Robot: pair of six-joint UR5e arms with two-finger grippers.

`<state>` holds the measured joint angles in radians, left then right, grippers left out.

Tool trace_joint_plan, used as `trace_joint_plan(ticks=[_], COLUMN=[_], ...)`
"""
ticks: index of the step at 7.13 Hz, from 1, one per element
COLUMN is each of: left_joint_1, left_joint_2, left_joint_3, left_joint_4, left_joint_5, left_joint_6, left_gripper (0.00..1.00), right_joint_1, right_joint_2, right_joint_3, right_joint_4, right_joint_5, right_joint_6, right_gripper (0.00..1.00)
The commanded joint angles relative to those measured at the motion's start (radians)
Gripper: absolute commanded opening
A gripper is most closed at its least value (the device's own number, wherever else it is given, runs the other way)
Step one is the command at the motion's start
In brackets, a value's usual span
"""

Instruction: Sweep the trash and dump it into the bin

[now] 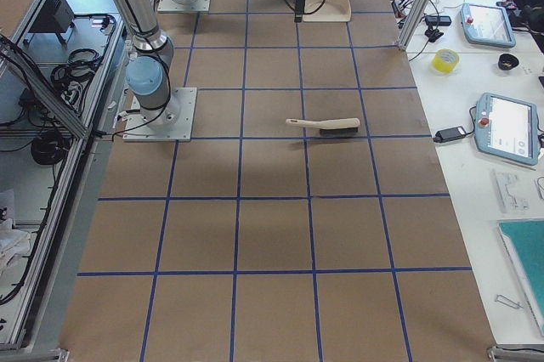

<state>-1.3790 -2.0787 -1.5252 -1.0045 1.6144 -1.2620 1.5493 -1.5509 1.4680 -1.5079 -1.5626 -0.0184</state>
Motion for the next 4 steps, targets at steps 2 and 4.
trace_joint_plan(ticks=[2,4], left_joint_1=[-0.008,-0.009], left_joint_2=[0.161,0.274], left_joint_3=[-0.003,-0.030], left_joint_4=[-0.060,-0.108], left_joint_5=[-0.010,0.004], left_joint_6=[0.590,0.873], left_gripper=[0.77,1.00], right_joint_1=[0.000,0.000], right_joint_2=[0.000,-0.002], right_joint_3=[0.000,0.000], right_joint_4=[0.000,0.000], right_joint_5=[-0.002,-0.002], right_joint_6=[0.000,0.000], right_gripper=[1.00,1.00])
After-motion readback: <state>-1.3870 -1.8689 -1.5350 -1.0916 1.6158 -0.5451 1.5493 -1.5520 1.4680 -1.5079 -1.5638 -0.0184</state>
